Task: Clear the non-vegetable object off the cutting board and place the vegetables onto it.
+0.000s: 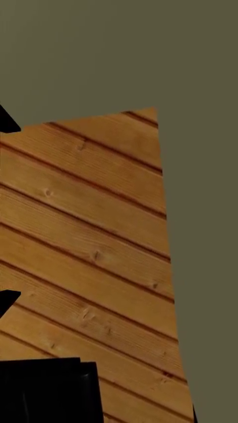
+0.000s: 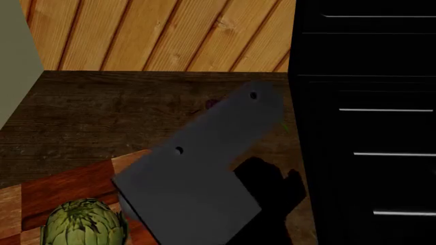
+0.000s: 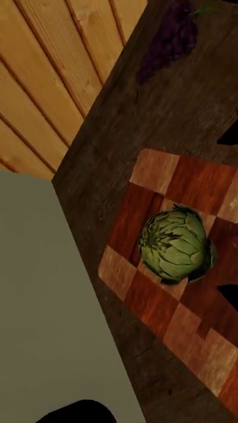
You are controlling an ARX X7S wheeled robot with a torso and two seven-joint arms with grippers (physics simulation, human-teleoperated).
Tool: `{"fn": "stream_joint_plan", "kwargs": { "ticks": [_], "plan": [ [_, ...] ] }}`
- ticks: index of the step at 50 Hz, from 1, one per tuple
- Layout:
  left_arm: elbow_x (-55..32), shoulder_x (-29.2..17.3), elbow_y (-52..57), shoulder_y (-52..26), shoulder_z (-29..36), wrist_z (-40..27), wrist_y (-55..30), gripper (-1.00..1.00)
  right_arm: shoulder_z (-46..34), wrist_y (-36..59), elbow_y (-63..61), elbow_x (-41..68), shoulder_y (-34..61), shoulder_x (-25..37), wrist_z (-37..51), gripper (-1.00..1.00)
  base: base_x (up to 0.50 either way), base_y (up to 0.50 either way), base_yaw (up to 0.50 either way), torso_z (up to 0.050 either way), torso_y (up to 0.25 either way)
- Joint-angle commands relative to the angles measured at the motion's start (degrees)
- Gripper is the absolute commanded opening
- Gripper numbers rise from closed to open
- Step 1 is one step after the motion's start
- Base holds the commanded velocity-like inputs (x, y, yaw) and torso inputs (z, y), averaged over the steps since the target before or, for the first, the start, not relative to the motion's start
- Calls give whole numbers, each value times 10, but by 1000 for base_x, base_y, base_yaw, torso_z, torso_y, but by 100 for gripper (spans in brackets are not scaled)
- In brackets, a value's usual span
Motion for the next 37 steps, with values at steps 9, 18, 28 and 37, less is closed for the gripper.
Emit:
{"fn": "stream_joint_plan", "kwargs": {
  "ticks": [9, 18, 28, 37],
  "plan": [
    [-20, -150, 24, -28, 63, 2, 1, 100, 69, -7, -82, 46, 185, 60, 108, 100, 23, 1, 38, 1, 0],
    [-113, -160, 56, -15, 28, -67, -13, 100, 58, -22, -118, 88, 292, 89, 200, 100, 23, 0, 39, 1, 0],
    [-332, -207, 92, -55, 38, -219, 13, 100, 105, -35, -117, 73, 288, 164, 175, 100, 19, 2, 43, 1, 3],
    [-473, -278, 164, -13, 2, -294, 100, 100, 157, -54, -142, -14, 206, 217, 111, 100, 26, 9, 43, 5, 7]
  ]
}}
